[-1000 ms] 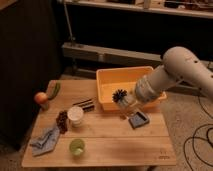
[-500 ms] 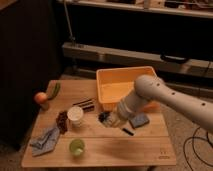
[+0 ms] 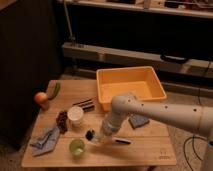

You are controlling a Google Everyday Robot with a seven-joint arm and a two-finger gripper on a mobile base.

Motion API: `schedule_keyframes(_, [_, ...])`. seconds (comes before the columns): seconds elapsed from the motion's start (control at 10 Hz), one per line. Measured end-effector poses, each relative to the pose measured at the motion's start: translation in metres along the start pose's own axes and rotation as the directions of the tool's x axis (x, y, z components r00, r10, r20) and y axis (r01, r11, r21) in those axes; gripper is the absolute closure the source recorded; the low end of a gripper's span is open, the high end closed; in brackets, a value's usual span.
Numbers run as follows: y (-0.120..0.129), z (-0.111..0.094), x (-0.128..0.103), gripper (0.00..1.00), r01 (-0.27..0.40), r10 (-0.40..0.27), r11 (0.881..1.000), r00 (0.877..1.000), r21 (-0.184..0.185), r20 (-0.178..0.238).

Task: Place brush in table surface

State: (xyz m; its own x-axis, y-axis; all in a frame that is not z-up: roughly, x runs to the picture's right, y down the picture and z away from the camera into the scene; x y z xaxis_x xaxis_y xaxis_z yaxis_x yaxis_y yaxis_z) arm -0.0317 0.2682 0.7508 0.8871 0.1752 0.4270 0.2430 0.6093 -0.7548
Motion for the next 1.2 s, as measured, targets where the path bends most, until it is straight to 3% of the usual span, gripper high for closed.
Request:
schedule_keyframes(0.2, [0.0,0.025,0.0,0.98,-0.007,0.007,1.0,1.0,-0.029,-0.019])
schedule_keyframes(0.3, [0.0,0.031,0.001,0.9,-0.013,0.012,1.0,1.0,-0.028,-0.015])
schedule_keyframes(0.9, [0.0,0.016,0.008,0.29,-0.037,0.037,0.999,0.999,-0.004,-0.014])
schedule_keyframes(1.0, [-0.001,0.017,0.008,0.22,-0.038,0.038,0.999,0.999,-0.005,-0.013])
schedule_keyframes(1.2, [-0.002,0.018,0.008,0.2,-0.038,0.038,0.999,0.999,-0.01,-0.008])
